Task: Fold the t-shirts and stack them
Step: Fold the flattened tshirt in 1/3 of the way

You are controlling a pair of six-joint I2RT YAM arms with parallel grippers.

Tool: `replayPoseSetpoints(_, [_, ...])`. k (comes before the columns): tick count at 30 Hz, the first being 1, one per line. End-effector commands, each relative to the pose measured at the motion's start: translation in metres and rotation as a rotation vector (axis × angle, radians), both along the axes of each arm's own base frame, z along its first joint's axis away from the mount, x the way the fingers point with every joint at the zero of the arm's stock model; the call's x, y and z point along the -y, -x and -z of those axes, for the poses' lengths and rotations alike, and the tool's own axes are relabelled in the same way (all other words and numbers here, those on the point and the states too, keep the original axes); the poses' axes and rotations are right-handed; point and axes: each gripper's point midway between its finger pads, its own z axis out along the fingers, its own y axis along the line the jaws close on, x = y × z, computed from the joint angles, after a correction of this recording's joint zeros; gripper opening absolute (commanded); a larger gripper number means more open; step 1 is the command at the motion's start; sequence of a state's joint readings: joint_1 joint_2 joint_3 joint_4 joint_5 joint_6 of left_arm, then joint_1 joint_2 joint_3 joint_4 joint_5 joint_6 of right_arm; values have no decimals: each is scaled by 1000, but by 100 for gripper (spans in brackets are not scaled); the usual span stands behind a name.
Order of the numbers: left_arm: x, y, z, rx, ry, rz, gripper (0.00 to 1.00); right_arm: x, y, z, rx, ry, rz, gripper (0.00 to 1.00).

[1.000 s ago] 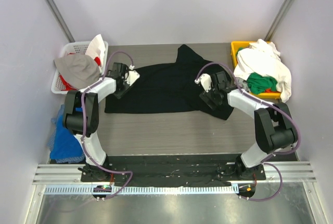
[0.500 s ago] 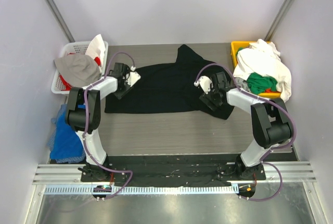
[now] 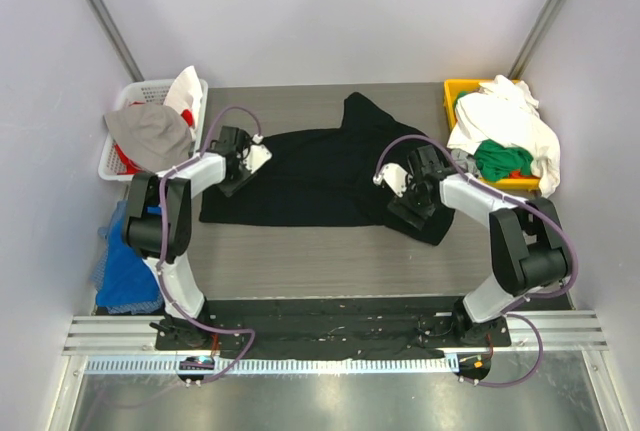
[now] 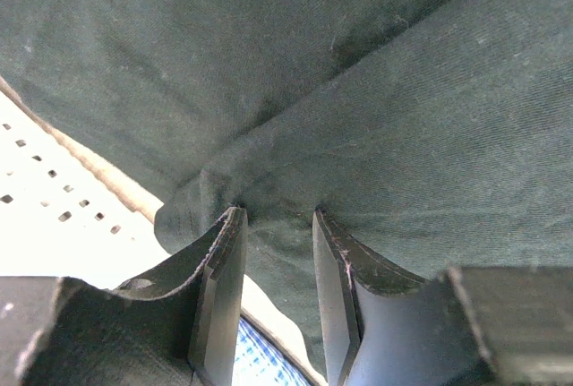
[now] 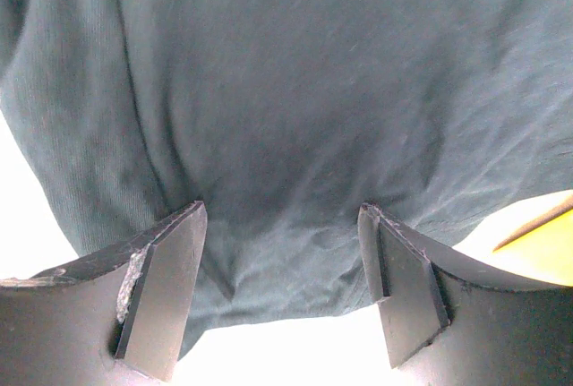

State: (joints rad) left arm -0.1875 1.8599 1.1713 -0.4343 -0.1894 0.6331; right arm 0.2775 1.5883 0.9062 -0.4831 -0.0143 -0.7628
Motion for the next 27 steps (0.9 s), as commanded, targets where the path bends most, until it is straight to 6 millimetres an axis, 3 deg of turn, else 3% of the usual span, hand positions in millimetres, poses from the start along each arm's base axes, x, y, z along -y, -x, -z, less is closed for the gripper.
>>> replayPoseSetpoints(1, [1,31,7,-71,11,8,40,9,41,2,-124,22,-39,78])
replayPoseSetpoints(16, [7,63,16,-101,37,7,40,12,72,-5,-137,-7,-37,78])
replayPoseSetpoints(22, [7,73,24,-108,32,7,40,13,74,3,-110,-9,-47,78])
replayPoseSetpoints(27, [5,76,26,-106,22,6,40,16,63,2,-47,8,-37,78])
